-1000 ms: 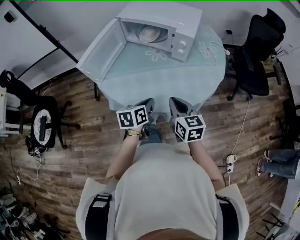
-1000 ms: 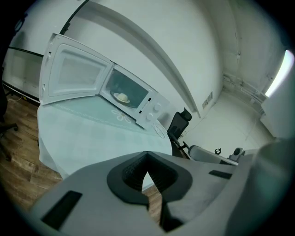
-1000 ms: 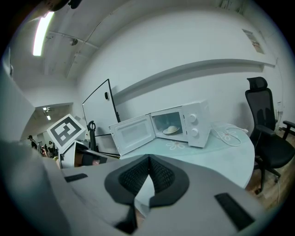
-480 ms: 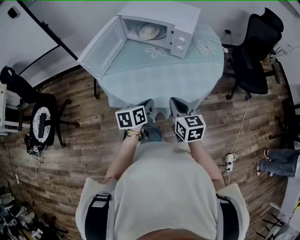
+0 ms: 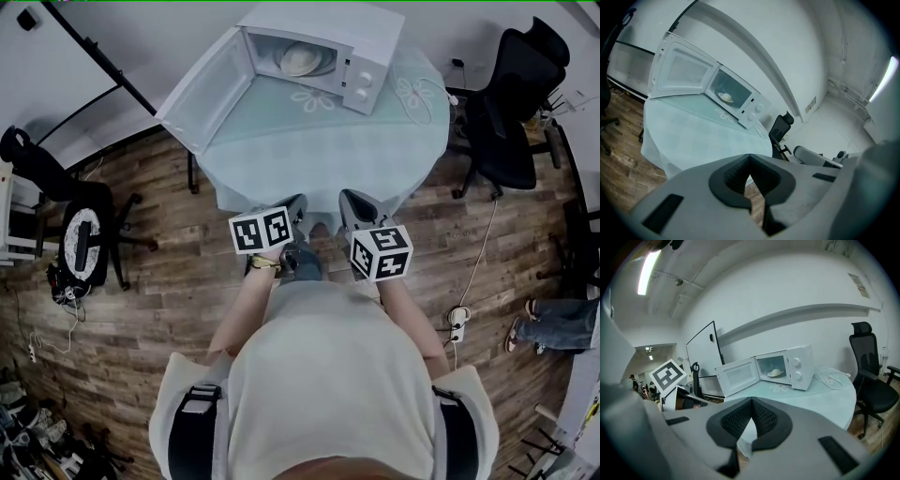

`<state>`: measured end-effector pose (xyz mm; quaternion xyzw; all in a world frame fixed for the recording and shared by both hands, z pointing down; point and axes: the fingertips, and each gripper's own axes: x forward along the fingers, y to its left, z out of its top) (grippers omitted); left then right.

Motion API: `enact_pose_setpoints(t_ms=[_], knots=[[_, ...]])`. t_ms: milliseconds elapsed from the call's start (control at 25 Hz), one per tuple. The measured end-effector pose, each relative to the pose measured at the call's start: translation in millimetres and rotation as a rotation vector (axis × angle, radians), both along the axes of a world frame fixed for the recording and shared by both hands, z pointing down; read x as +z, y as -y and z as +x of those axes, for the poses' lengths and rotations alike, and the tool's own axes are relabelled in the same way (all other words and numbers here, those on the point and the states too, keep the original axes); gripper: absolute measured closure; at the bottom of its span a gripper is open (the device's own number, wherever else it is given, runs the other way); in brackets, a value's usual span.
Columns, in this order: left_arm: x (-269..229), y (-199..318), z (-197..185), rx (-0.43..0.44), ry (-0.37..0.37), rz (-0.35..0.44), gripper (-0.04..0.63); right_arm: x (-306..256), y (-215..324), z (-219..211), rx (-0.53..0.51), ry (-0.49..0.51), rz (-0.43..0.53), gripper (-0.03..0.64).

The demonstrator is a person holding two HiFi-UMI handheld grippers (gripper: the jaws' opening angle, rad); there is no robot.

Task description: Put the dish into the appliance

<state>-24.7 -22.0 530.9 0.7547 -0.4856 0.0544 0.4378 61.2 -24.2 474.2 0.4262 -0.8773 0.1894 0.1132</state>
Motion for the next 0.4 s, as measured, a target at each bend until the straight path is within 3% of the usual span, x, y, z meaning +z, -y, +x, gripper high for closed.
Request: enact_pose_setpoints(t_ms=[400], knots=[[0.5, 0.9, -1.9, -0.005, 0.008, 0.001, 0.586, 0.1, 2.0, -0.3, -0.005, -0.003, 0.003, 0.612]])
